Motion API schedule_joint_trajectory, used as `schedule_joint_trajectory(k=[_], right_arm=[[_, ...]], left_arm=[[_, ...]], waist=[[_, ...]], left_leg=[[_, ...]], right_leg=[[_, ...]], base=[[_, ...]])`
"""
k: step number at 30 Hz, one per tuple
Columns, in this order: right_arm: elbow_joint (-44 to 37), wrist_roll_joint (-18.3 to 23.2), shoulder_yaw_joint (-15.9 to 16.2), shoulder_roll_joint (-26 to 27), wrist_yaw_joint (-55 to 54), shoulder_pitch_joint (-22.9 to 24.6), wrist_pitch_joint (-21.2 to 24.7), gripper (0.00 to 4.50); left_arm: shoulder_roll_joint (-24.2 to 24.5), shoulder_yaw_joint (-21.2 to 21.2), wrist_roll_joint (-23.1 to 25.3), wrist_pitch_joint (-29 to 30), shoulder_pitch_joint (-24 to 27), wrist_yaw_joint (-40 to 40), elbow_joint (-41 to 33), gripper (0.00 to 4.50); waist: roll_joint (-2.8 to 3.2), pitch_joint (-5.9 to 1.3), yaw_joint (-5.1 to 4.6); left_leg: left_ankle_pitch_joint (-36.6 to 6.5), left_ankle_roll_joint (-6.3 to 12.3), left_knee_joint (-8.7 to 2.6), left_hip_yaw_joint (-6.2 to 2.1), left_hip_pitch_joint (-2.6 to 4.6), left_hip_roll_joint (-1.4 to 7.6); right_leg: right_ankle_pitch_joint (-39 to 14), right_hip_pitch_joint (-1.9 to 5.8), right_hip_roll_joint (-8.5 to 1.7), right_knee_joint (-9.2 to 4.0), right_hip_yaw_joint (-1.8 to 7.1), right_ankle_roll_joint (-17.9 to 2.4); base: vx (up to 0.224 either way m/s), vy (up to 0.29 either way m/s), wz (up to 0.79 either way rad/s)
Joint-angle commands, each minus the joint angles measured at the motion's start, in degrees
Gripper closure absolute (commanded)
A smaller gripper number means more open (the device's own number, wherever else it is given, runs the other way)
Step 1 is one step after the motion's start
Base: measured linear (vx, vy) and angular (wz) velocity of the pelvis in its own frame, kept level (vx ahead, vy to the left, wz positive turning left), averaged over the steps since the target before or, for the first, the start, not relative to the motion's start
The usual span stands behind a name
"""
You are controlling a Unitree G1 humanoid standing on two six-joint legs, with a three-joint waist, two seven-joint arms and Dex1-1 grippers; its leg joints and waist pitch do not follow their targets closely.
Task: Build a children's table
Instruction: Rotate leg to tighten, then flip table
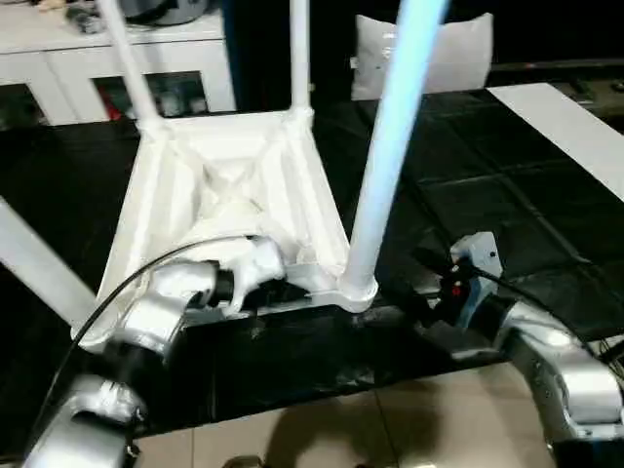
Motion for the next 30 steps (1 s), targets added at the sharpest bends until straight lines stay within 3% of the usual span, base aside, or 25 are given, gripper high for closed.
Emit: schedule_joint_trajectory(k=[1, 3, 6, 8, 10, 11, 13, 15, 19, 21, 22, 24, 25, 26, 27, 28, 29, 30], right_arm=[[-3.1, 0.6, -0.9, 0.4, -2.4, 0.5, 0.8, 0.0], [-5.0, 1.0, -0.8, 1.0, -3.5, 1.3, 1.8, 0.0], [-8.6, 0.4, -0.4, 2.7, -6.7, 3.2, 3.4, 0.0], [-10.2, 0.4, -0.5, 3.8, -8.6, 3.9, 4.0, 0.0], [-13.6, 1.1, -0.2, 5.3, -10.5, 6.0, 5.2, 0.0], [-13.6, 1.2, -0.2, 5.3, -10.5, 6.1, 5.2, 0.0], [-15.4, 1.0, 1.5, 5.2, -10.3, 8.1, 4.9, 0.0], [-15.1, 0.8, 2.2, 5.0, -10.1, 8.3, 4.4, 0.0], [-14.8, 0.2, 2.9, 4.8, -10.1, 7.9, 4.4, 0.0], [-14.5, -0.2, 3.1, 4.7, -10.3, 7.6, 4.1, 0.0], [-14.4, -0.4, 3.2, 4.6, -10.4, 7.5, 4.0, 0.0], [-14.1, -1.4, 3.8, 3.8, -10.3, 7.4, 3.3, 0.0], [-13.9, -1.9, 4.3, 3.5, -10.4, 7.4, 2.8, 0.0], [-13.8, -2.0, 4.5, 3.3, -10.3, 7.4, 2.6, 0.0], [-13.8, -2.0, 4.7, 3.2, -10.2, 7.4, 2.6, 0.0], [-13.9, -1.8, 5.0, 3.3, -10.1, 7.5, 2.5, 0.0], [-13.9, -1.3, 5.0, 3.5, -10.0, 7.5, 2.7, 0.0], [-13.9, -1.0, 4.9, 3.7, -10.0, 7.5, 3.0, 0.0]], left_arm=[[0.3, 2.6, -2.3, 1.7, 1.5, 3.6, -3.9, 3.68], [-0.2, 3.8, -2.6, 2.5, 3.6, 7.0, -6.2, 3.57], [-3.0, 7.5, -1.5, 7.3, 8.8, 16.9, -13.0, 3.22], [-4.9, 9.2, -1.4, 10.1, 11.6, 21.6, -17.7, 3.2], [-9.1, 11.7, 0.4, 12.9, 17.3, 31.1, -26.9, 3.02], [-9.2, 11.7, 0.4, 13.0, 17.4, 31.3, -27.1, 2.9], [-11.2, 11.7, 3.3, 14.0, 23.0, 37.6, -34.1, 2.83], [-12.2, 11.8, 4.2, 14.7, 24.7, 40.1, -36.1, 2.58], [-13.4, 12.5, 4.5, 16.5, 25.6, 43.8, -38.0, 2.27], [-13.5, 12.8, 5.5, 16.8, 25.5, 45.1, -38.3, 2.14], [-13.7, 12.9, 5.7, 17.1, 25.5, 45.9, -38.7, 2.14], [-13.8, 12.5, 6.5, 17.7, 25.7, 47.3, -39.6, 2.08], [-13.2, 11.5, 7.6, 18.2, 26.0, 47.6, -40.1, 2.0], [-12.9, 10.9, 8.2, 19.0, 26.1, 47.9, -40.4, 1.87], [-12.7, 10.5, 8.6, 19.4, 26.3, 48.1, -40.6, 1.87], [-12.6, 10.2, 8.7, 18.9, 26.6, 48.2, -41.0, 1.67], [-13.0, 10.6, 8.0, 18.0, 26.8, 48.5, -41.4, 1.67], [-13.4, 10.9, 7.5, 17.4, 26.9, 48.7, -41.7, 1.62]], waist=[[-0.59, -3.39, -0.2], [-0.66, -3.23, -0.48], [-0.28, -3.44, -0.72], [-0.33, -3.47, -0.86], [-0.47, -3.48, -0.85], [-0.67, -3.35, -0.81], [-0.73, -3.28, -0.71], [-1.06, -3.1, -0.92], [-1.1, -2.76, -1.17], [-0.77, -2.29, -1.79], [-0.52, -2.59, -1.81], [-0.18, -3.36, -1.88], [-0.43, -4.16, -1.82], [-0.33, -5.34, -1.73], [-0.33, -6.72, -1.69], [-0.3, -7.36, -1.63], [0.45, -6.76, -1.16], [0.51, -6.07, -1.33]], left_leg=[[-2.1, 4.05, -4.22, -1.89, -0.16, 4.55], [-2.1, 4.2, -4.24, -1.89, -0.23, 4.42], [-2.7, 3.92, -4.17, -1.76, -0.06, 4.29], [-2.5, 3.86, -4.21, -1.81, -0.21, 4.45], [-2.5, 4.17, -4.18, -1.8, -0.2, 4.45], [-2.8, 4.32, -4.19, -1.8, -0.32, 4.52], [-3.5, 4.61, -4.22, -1.72, -0.17, 4.17], [-5.0, 4.52, -4.26, -1.65, -0.06, 4.02], [-8.2, 3.67, -4.24, -1.77, 0.54, 3.89], [-10.8, 3.35, -4.55, -2.17, 0.92, 4.3], [-9.1, 3.69, -4.48, -2.37, 0.72, 4.6], [0.0, 6.14, -3.83, -2.9, -0.58, 5.06], [11.8, 10.13, -2.66, -2.74, -1.8, 4.67], [18.8, 12.21, -1.43, -2.67, -2.21, 3.67], [31.3, 17.3, 0.13, -2.85, -3.68, 2.54], [34.1, 21.55, 0.93, -3.0, -4.48, 2.56], [26.9, 24.04, 0.23, -3.13, -5.14, 3.93], [12.8, 24.24, -1.05, -3.3, -5.04, 5.89]], right_leg=[[-19.5, 3.79, -7.23, -5.15, 4.55, 2.9], [-19.1, 3.96, -7.21, -5.01, 4.66, 3.1], [-20.0, 4.14, -7.04, -5.29, 4.48, 4.1], [-19.1, 4.24, -6.94, -5.29, 4.45, 3.8], [-19.3, 4.2, -6.79, -5.48, 4.43, 3.9], [-20.0, 4.3, -6.94, -5.66, 4.37, 4.1], [-21.8, 4.15, -6.54, -6.15, 4.22, 5.2], [-24.0, 3.97, -6.31, -6.71, 4.03, 7.1], [-28.4, 3.57, -6.09, -7.76, 3.5, 9.6], [-30.4, 3.68, -6.12, -8.84, 2.92, 10.2], [-27.9, 3.81, -6.23, -8.77, 2.93, 9.7], [-17.1, 3.58, -6.11, -7.6, 3.19, 7.2], [-5.2, 2.47, -5.4, -6.4, 3.08, 4.4], [1.3, 1.93, -4.94, -5.24, 2.73, 3.2], [14.6, 0.8, -3.79, -3.24, 2.11, 1.1], [15.9, -0.31, -3.03, -2.77, 1.77, 0.7], [3.8, -0.92, -3.21, -3.5, 1.57, 0.3], [-11.0, -0.84, -3.41, -3.09, 2.04, 1.2]], base=[[0.0, 0.0, 0.0], [0.0, 0.0, 0.0], [0.0, 0.0, 0.0], [0.0, 0.0, 0.0], [0.0, 0.0, 0.0], [0.0, 0.0, 0.0], [0.0, 0.0, 0.0], [0.0, 0.0, 0.0], [0.0, 0.0, 0.0], [0.0, 0.0, 0.0], [0.0, 0.0, 0.0], [0.0, 0.0, 0.0], [0.0, 0.0, 0.0], [0.0, 0.0, 0.0], [0.0, 0.0, 0.0], [-0.052, 0.03, 0.01], [-0.112, 0.039, 0.02], [-0.099, 0.024, 0.02]])
